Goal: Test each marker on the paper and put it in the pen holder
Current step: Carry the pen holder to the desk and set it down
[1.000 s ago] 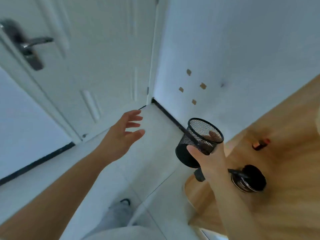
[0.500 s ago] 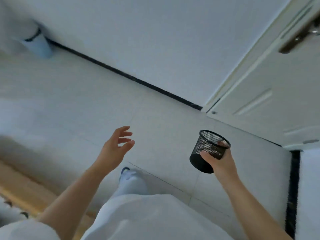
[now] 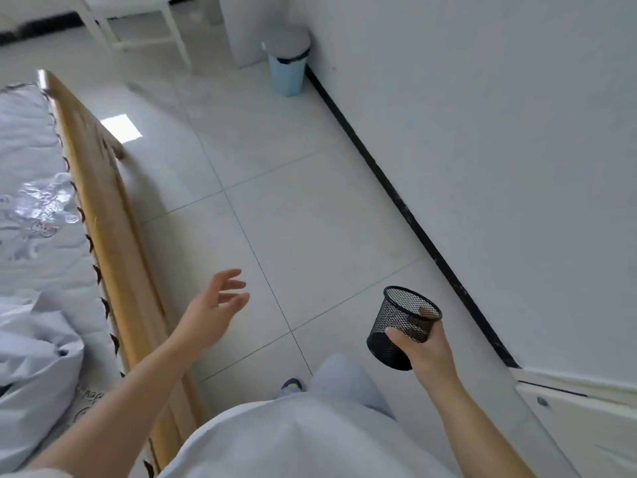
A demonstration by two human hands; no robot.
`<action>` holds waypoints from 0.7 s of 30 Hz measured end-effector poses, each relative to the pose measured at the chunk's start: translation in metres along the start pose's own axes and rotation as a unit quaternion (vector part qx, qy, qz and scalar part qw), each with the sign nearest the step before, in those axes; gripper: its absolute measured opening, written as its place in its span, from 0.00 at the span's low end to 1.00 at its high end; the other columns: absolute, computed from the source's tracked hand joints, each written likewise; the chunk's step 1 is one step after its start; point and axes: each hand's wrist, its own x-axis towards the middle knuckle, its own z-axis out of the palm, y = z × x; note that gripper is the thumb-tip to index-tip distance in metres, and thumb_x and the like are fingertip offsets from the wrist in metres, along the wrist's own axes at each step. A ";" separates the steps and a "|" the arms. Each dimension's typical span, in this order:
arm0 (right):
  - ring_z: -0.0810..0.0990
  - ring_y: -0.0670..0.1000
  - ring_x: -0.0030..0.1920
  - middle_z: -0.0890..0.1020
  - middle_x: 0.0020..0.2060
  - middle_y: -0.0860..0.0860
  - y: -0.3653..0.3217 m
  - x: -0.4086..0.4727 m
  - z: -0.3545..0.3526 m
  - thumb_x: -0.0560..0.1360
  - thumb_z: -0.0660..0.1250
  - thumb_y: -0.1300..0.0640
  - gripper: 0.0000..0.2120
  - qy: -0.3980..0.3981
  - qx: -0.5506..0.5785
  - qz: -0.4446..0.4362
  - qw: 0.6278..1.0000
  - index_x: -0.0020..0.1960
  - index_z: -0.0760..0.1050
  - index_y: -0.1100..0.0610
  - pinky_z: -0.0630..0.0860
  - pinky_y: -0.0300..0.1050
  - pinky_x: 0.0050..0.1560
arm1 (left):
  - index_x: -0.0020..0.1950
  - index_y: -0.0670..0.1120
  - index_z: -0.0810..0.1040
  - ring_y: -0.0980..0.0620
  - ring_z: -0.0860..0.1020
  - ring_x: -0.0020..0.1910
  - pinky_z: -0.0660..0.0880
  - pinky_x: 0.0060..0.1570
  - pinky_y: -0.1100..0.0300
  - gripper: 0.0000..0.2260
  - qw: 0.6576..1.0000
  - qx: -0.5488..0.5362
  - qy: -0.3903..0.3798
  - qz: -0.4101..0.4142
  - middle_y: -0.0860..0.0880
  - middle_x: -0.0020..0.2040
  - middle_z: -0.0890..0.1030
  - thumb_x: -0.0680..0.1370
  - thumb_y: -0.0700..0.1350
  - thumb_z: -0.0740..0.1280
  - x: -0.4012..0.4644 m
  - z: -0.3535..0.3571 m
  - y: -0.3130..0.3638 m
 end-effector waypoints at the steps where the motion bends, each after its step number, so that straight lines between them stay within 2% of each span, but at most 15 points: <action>1: 0.78 0.43 0.50 0.80 0.51 0.47 -0.019 0.018 0.010 0.65 0.77 0.59 0.26 -0.010 -0.007 -0.008 1.000 0.59 0.70 0.53 0.72 0.35 0.43 | 0.65 0.53 0.67 0.56 0.76 0.52 0.70 0.45 0.64 0.16 1.000 -0.015 0.013 0.001 0.54 0.56 0.76 0.78 0.45 0.63 0.017 -0.009 0.011; 5: 0.78 0.41 0.48 0.80 0.50 0.47 -0.088 0.098 0.053 0.65 0.76 0.59 0.26 -0.054 -0.050 -0.031 0.997 0.60 0.70 0.54 0.70 0.32 0.42 | 0.64 0.54 0.67 0.57 0.76 0.53 0.71 0.49 0.60 0.16 0.998 -0.049 0.042 -0.002 0.56 0.55 0.76 0.77 0.46 0.63 0.089 -0.037 0.043; 9: 0.78 0.48 0.50 0.79 0.51 0.49 -0.155 0.186 0.104 0.66 0.76 0.59 0.26 -0.110 -0.088 -0.047 0.989 0.60 0.69 0.56 0.71 0.39 0.49 | 0.66 0.52 0.66 0.54 0.76 0.53 0.71 0.47 0.62 0.17 0.993 -0.067 0.087 -0.052 0.53 0.56 0.76 0.78 0.46 0.63 0.156 -0.062 0.056; 14: 0.76 0.38 0.47 0.79 0.48 0.45 -0.259 0.286 0.170 0.64 0.77 0.56 0.24 -0.214 -0.177 -0.091 0.956 0.55 0.69 0.50 0.69 0.31 0.42 | 0.66 0.50 0.67 0.54 0.76 0.52 0.70 0.46 0.63 0.18 0.976 -0.099 0.147 -0.126 0.50 0.57 0.77 0.78 0.45 0.63 0.214 -0.101 0.068; 18: 0.78 0.48 0.52 0.79 0.51 0.47 -0.340 0.344 0.229 0.64 0.77 0.55 0.27 -0.244 -0.214 -0.117 0.938 0.59 0.69 0.53 0.71 0.40 0.51 | 0.66 0.50 0.66 0.61 0.75 0.49 0.69 0.43 0.69 0.17 0.960 -0.123 0.196 -0.160 0.52 0.55 0.76 0.78 0.46 0.63 0.254 -0.140 0.074; 21: 0.77 0.47 0.52 0.79 0.51 0.46 -0.384 0.386 0.277 0.64 0.77 0.53 0.28 -0.257 -0.229 -0.129 0.930 0.60 0.69 0.52 0.70 0.38 0.47 | 0.66 0.50 0.67 0.57 0.76 0.50 0.70 0.42 0.67 0.17 0.946 -0.143 0.219 -0.189 0.51 0.55 0.77 0.77 0.45 0.63 0.292 -0.166 0.072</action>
